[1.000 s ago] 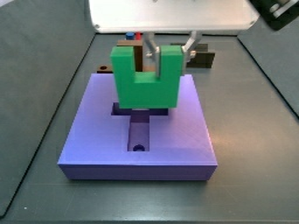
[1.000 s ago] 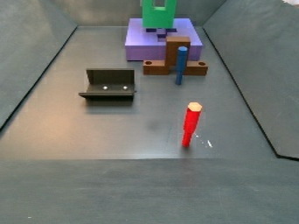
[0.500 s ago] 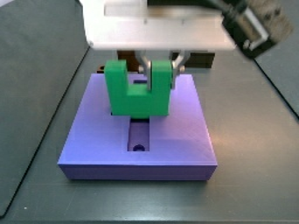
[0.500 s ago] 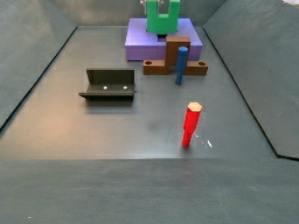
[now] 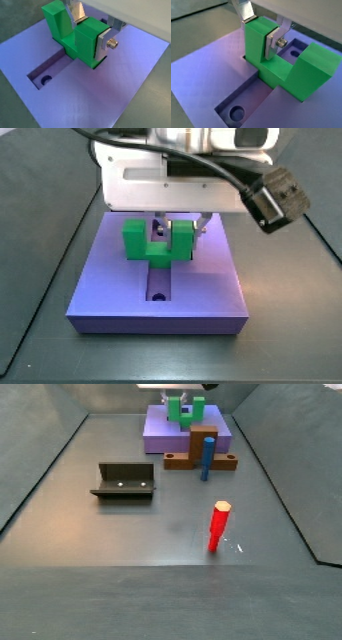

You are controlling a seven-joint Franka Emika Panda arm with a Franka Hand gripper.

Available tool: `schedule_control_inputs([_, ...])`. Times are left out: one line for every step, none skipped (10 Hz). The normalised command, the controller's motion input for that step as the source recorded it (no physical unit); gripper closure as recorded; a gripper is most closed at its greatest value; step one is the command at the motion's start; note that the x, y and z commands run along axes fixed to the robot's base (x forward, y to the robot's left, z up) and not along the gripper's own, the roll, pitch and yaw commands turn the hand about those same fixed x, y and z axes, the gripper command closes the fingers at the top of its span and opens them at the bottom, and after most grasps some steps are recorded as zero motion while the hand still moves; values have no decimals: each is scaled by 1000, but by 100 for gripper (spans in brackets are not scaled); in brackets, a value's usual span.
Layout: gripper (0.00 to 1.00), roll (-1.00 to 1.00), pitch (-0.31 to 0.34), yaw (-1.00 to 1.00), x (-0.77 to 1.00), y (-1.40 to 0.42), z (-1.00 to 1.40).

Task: Pick up the green object. Move up. Place the green object on the fixture. Regrasp the green object. Move to above the board. Insert the green object.
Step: Insert the green object.

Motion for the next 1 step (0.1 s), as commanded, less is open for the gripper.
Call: schedule_control_inputs([100, 0, 0, 0, 0, 0, 0])
